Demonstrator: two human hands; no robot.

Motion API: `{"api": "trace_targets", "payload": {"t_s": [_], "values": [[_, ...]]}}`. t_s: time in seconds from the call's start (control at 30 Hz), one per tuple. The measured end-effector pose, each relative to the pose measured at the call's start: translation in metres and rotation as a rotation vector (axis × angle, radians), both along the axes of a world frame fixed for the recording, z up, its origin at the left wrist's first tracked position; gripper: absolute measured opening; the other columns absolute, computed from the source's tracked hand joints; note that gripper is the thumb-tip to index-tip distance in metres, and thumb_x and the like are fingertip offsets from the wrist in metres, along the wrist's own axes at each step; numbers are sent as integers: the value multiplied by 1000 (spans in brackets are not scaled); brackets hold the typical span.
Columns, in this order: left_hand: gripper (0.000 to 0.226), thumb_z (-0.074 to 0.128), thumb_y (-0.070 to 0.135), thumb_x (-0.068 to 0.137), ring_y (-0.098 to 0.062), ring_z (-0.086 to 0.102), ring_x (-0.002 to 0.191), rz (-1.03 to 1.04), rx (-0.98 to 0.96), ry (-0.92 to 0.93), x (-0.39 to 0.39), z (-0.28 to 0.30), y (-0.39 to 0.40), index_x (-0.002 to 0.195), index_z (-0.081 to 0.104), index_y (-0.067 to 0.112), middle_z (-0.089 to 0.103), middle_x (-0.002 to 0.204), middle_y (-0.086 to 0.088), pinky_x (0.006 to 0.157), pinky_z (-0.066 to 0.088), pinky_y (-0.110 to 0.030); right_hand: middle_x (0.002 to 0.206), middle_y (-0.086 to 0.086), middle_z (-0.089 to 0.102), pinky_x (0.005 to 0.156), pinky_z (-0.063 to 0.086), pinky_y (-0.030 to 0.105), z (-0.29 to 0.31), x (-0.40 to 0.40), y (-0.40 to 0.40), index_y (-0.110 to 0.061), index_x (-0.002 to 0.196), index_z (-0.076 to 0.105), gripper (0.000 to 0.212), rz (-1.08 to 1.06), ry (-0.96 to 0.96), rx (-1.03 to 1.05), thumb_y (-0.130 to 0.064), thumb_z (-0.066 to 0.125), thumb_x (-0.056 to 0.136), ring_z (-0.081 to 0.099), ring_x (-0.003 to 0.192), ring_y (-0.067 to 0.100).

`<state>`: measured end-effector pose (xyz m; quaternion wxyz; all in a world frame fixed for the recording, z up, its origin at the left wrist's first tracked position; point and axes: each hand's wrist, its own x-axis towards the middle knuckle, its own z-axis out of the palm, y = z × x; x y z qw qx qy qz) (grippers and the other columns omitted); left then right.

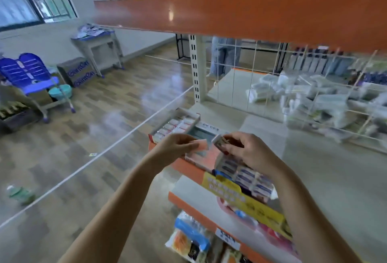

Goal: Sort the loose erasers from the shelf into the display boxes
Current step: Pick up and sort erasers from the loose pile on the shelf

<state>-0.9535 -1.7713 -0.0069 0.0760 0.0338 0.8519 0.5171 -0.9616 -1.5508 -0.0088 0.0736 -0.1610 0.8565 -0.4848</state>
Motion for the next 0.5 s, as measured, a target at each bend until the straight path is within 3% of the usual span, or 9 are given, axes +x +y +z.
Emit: {"api": "trace_targets", "payload": {"t_s": [0.1,0.27,0.37,0.5], "values": [[8,66,25,85,-1,48,57,-46,-56,17,-35,-1,-17,78,67,27,56,56,17,54,39,-14,96,-7,68,77,47,23,-1,-25,-16,-21,116,63,28,3,-16,51,-29,62,89,63,88,9],[6,69,28,83,-4,50,61,-181,-176,37,-84,-14,-35,78,67,26,57,63,14,57,37,-20,84,-16,62,64,40,7,-3,-50,-33,-22,116,63,27,-22,-10,111,-27,61,89,57,73,-5],[12,66,39,83,-1,54,68,-278,-339,82,-111,-16,-41,85,69,28,65,76,10,66,41,-21,86,-17,60,72,42,16,-4,-61,-41,-21,119,62,32,-87,-18,151,-29,61,89,55,76,-4],[18,65,37,85,10,50,63,-449,-492,183,-137,-14,-47,95,70,23,63,79,17,58,36,-8,87,-13,61,74,45,22,-3,-69,-53,-22,118,61,30,-149,-65,232,-30,60,90,56,76,0]]}}
